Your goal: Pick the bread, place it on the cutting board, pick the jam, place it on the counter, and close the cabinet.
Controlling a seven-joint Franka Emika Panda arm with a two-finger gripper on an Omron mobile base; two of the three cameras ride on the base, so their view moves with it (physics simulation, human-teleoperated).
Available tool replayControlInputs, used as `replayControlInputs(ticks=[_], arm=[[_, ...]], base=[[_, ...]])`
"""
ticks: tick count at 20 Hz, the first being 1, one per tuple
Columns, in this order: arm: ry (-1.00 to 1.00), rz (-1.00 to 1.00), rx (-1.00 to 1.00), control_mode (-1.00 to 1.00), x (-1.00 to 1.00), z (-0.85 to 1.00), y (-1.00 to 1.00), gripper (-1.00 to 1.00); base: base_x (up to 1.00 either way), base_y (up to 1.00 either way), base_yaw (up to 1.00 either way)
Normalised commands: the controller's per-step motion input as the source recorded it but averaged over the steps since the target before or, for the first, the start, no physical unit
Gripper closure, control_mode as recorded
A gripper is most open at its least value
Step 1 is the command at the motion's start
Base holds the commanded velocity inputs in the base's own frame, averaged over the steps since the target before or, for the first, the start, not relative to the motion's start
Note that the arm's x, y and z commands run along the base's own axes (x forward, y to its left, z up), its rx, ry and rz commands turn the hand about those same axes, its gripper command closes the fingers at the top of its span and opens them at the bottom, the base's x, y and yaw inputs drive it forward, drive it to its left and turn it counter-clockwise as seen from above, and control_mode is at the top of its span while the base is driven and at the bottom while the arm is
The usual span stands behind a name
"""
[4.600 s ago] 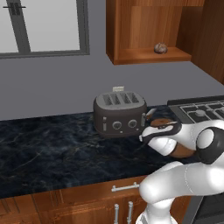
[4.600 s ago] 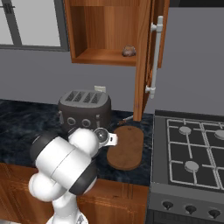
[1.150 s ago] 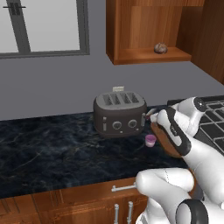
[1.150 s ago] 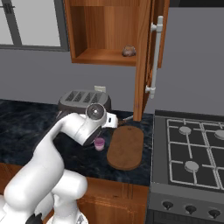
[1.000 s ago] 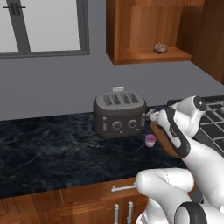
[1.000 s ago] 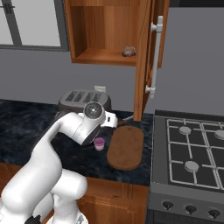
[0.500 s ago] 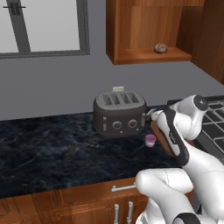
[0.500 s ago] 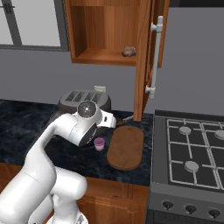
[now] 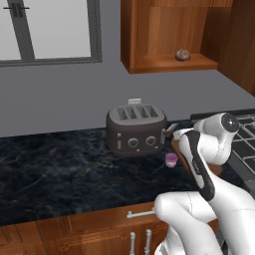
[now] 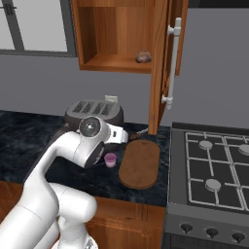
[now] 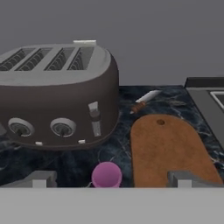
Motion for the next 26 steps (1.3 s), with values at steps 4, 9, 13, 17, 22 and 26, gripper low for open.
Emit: replayControlInputs(ticks=[4,9,13,17,22,26], arm=[[-0.03,0.00,-0.08,-1.00,-0.04,0.02,0.00,-1.00],[0.00,-0.03,-0.04,-1.00,0.00,0.17,0.00,-1.00],[0.00,-0.02,-0.01,-1.00,0.00,0.31,0.00,-1.00],[0.00,0.00,0.00,-1.00,0.00,0.37,0.00,-1.00],[0.00,0.00,0.00,-1.00,-0.01,0.32,0.00,-1.00],[0.00,0.00,0.00,-1.00,-0.04,0.33,0.00,-1.00]], base=[[0.00,0.00,0.00],[0.00,0.00,0.00],[0.00,0.00,0.00],[0.00,0.00,0.00],[0.00,0.00,0.00],[0.00,0.00,0.00]])
